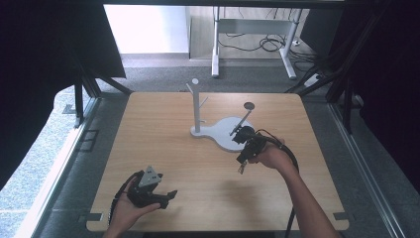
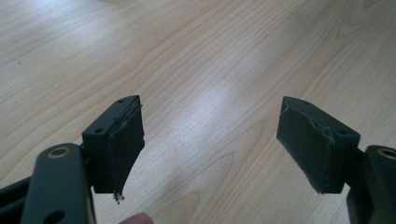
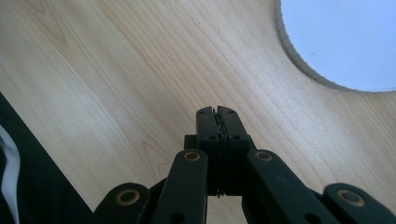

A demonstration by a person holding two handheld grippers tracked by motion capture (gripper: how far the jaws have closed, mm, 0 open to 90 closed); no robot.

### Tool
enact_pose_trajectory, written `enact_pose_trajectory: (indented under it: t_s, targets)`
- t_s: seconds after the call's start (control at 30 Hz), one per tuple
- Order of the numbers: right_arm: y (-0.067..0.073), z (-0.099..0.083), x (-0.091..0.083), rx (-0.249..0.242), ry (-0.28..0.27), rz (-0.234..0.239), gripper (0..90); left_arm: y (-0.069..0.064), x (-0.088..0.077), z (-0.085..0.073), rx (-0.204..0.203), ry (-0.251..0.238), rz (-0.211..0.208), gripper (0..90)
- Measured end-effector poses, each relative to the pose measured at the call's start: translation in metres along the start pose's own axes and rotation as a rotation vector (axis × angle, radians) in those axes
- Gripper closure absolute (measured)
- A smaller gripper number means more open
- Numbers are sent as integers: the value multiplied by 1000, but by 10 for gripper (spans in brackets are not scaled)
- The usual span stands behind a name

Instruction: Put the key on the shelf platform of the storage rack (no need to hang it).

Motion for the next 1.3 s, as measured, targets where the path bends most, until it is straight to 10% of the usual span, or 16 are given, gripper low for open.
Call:
enact_pose_trajectory:
  t_s: [1.3]
  targets:
    - [-33, 52, -6, 67, -1, -10, 897, -18, 2, 1, 28, -6, -35, 233]
Point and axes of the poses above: each handheld gripper's, and its own axes: x roughly forward along the jaws, z roughly out of its top, y roughly to its left, the point moved 6 cm from there along x, roughly forward along the jaws
